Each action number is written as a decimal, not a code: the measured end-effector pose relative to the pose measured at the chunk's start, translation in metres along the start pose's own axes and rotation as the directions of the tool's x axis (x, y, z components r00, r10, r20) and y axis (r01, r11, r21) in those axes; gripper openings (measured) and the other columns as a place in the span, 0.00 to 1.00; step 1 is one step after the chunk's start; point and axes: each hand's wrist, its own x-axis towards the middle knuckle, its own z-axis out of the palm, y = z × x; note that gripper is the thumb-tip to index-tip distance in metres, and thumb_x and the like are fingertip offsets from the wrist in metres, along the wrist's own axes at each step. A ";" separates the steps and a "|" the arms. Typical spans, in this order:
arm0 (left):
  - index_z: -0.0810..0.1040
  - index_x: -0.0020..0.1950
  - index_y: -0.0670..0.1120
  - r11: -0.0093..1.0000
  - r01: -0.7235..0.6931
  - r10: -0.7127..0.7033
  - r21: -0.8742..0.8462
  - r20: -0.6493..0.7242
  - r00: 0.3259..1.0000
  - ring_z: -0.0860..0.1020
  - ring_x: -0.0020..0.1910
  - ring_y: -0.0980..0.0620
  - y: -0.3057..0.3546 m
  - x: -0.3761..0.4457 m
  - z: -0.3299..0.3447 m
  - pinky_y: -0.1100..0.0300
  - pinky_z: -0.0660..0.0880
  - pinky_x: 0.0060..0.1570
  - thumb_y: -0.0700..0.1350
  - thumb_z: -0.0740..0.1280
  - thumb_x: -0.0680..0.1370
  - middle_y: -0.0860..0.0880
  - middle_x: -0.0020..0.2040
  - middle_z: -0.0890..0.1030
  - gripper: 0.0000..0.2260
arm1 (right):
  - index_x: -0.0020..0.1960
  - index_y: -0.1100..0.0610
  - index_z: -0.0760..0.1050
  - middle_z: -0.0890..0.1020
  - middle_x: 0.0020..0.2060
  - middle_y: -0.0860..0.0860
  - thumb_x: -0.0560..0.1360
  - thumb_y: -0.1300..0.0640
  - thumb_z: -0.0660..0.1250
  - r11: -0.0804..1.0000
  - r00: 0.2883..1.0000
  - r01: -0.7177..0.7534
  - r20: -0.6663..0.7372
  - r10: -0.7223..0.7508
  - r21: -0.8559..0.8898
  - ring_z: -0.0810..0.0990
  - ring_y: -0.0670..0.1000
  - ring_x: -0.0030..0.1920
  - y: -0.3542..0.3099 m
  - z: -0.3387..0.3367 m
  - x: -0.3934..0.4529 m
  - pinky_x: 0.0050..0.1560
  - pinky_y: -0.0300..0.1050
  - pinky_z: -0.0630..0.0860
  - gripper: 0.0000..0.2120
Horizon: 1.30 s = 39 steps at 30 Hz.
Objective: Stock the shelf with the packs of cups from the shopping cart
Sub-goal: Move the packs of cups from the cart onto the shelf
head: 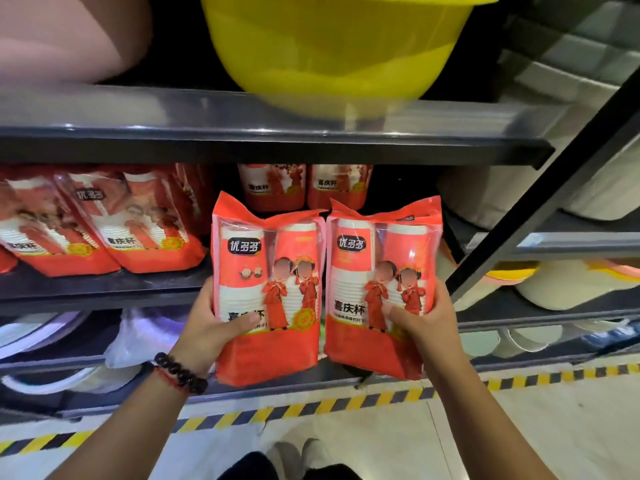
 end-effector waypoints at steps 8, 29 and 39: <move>0.69 0.70 0.43 0.994 -0.105 0.103 -0.022 -0.069 0.992 0.80 0.61 0.44 0.006 0.031 0.021 0.50 0.79 0.58 0.41 0.78 0.61 0.41 0.64 0.80 0.39 | 0.66 0.48 0.72 0.85 0.56 0.51 0.54 0.45 0.84 0.997 0.990 0.051 0.129 -0.057 0.054 0.86 0.53 0.54 -0.003 -0.007 0.056 0.53 0.57 0.83 0.43; 0.70 0.67 0.41 0.961 -0.275 0.275 0.009 -0.110 0.955 0.83 0.48 0.57 -0.004 0.198 0.000 0.60 0.79 0.50 0.43 0.84 0.51 0.47 0.53 0.82 0.46 | 0.59 0.53 0.75 0.84 0.54 0.61 0.61 0.61 0.79 0.927 0.945 0.293 0.076 -0.318 0.232 0.85 0.59 0.52 0.052 0.034 0.185 0.55 0.62 0.81 0.28; 0.71 0.68 0.49 0.946 -0.299 0.299 0.127 0.017 0.954 0.79 0.63 0.44 0.004 0.235 -0.007 0.42 0.75 0.64 0.49 0.84 0.56 0.44 0.62 0.80 0.43 | 0.57 0.52 0.75 0.86 0.47 0.51 0.62 0.63 0.76 0.903 0.930 0.306 0.107 -0.351 0.301 0.85 0.53 0.48 0.070 0.039 0.200 0.48 0.48 0.83 0.24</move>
